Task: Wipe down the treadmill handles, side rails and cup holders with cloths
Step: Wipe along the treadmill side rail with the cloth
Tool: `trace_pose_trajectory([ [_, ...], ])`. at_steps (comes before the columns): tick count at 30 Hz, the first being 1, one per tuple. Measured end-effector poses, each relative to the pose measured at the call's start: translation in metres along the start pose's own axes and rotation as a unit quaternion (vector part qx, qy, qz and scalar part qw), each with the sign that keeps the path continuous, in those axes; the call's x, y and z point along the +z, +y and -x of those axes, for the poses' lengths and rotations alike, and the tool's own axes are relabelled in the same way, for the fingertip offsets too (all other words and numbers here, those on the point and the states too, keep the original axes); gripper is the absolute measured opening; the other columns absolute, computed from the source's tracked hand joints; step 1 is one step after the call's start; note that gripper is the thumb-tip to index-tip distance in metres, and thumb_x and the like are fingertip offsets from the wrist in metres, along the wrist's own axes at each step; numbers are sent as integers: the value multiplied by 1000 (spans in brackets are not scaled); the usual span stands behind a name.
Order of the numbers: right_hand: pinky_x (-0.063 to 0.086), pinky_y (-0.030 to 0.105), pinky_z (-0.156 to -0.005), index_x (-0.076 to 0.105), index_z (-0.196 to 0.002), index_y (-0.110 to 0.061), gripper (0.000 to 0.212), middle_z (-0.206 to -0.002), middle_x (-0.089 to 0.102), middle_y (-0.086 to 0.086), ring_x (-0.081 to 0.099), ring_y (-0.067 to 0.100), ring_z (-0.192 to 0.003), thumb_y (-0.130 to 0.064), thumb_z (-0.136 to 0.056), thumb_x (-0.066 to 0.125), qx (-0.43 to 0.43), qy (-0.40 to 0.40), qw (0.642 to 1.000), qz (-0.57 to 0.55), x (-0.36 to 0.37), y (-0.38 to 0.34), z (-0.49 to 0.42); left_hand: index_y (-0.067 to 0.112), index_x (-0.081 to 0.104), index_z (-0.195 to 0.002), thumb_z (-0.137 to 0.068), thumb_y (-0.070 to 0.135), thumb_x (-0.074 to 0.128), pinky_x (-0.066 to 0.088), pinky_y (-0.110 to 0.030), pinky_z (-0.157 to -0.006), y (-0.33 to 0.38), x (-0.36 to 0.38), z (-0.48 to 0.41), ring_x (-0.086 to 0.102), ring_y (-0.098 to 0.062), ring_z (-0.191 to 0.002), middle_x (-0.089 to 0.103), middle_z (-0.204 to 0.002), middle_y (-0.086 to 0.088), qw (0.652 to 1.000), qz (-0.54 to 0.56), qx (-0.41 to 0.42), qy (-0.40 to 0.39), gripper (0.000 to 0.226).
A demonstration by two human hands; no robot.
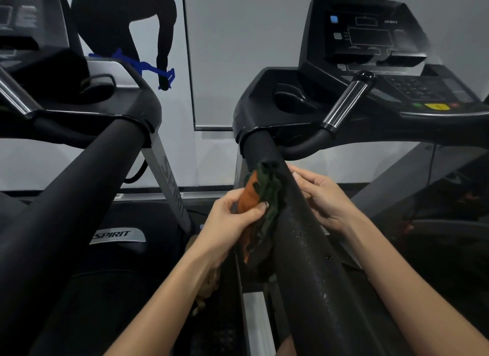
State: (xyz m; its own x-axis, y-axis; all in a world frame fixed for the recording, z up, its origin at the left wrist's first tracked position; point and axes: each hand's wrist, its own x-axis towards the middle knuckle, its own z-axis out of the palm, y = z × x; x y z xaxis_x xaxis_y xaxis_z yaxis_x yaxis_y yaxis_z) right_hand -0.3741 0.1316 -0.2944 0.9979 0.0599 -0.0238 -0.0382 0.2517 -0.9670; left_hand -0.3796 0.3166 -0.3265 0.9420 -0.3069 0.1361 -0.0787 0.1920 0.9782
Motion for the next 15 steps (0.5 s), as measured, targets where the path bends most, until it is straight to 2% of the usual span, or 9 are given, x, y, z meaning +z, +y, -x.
trace_pose_trajectory([
  [2, 58, 21, -58, 58, -122, -14, 30, -78, 73, -3, 66, 2, -64, -11, -94, 45, -7, -3, 1000, -1, 1, 1, 0, 13, 67, -95, -83, 8, 66, 50, -28, -78, 5, 5, -3, 63, -18, -88, 65, -100, -14, 995, -89, 46, 1, 12],
  [3, 57, 21, -59, 58, -120, -14, 29, -74, 73, -5, 66, 1, -62, -12, -94, 46, -10, 1, 1000, 3, 2, 1, 1, 17, 66, -91, -84, 10, 65, 49, -25, -77, 11, 8, -9, 61, -14, -86, 63, -98, -11, 989, -130, 66, 4, 10],
  [5, 54, 33, -78, 60, -118, -14, 30, -85, 74, 1, 68, 10, -77, -15, -89, 51, -14, 2, 1000, 10, 1, 2, 0, 22, 61, -86, -87, 14, 63, 43, -14, -72, 22, 13, -28, 55, -5, -82, 56, -94, 2, 977, -187, 102, 19, 8],
  [6, 54, 34, -80, 60, -120, -13, 32, -84, 74, 2, 68, 11, -77, -14, -89, 51, -13, -3, 1000, 5, 1, 1, 1, 20, 61, -86, -88, 16, 62, 42, -12, -70, 27, 14, -38, 54, -3, -80, 55, -91, 5, 973, -201, 110, 25, 5],
  [7, 58, 28, -71, 57, -123, -11, 33, -74, 73, -1, 67, 6, -68, -11, -91, 48, -11, -8, 1000, -3, 3, -1, 3, 18, 63, -86, -89, 17, 60, 43, -11, -70, 30, 13, -47, 56, -5, -80, 57, -89, 5, 974, -197, 107, 26, 4],
  [9, 50, 13, -45, 49, -130, -11, 35, -49, 62, -9, 59, -3, -46, -7, -96, 40, -13, -15, 1000, -8, 6, -3, 6, 19, 65, -91, -92, 23, 57, 51, -22, -75, 28, 8, -59, 63, -12, -84, 66, -90, 2, 990, -132, 51, 10, 9],
  [11, 44, 10, -41, 48, -131, -8, 35, -47, 60, -11, 56, -4, -41, -7, -97, 39, -17, -13, 1000, -7, 6, -3, 7, 23, 63, -99, -92, 29, 55, 54, -28, -68, 19, 4, -55, 66, -13, -86, 69, -95, 2, 999, -33, -34, 10, 12],
  [13, 45, 11, -41, 49, -130, -7, 35, -49, 62, -11, 56, -4, -42, -7, -96, 40, -20, -10, 1000, -8, 4, -2, 5, 21, 62, -108, -91, 27, 55, 55, -29, -60, 8, 3, -40, 68, -16, -87, 69, -102, -2, 993, 79, -92, 1, 19],
  [15, 44, 10, -40, 48, -130, -9, 35, -47, 60, -11, 55, -3, -40, -6, -96, 40, -17, -6, 1000, -10, 2, -1, 3, 20, 61, -114, -88, 23, 58, 56, -27, -63, 3, 3, -21, 69, -16, -93, 69, -111, -4, 982, 140, -125, -30, 27],
])
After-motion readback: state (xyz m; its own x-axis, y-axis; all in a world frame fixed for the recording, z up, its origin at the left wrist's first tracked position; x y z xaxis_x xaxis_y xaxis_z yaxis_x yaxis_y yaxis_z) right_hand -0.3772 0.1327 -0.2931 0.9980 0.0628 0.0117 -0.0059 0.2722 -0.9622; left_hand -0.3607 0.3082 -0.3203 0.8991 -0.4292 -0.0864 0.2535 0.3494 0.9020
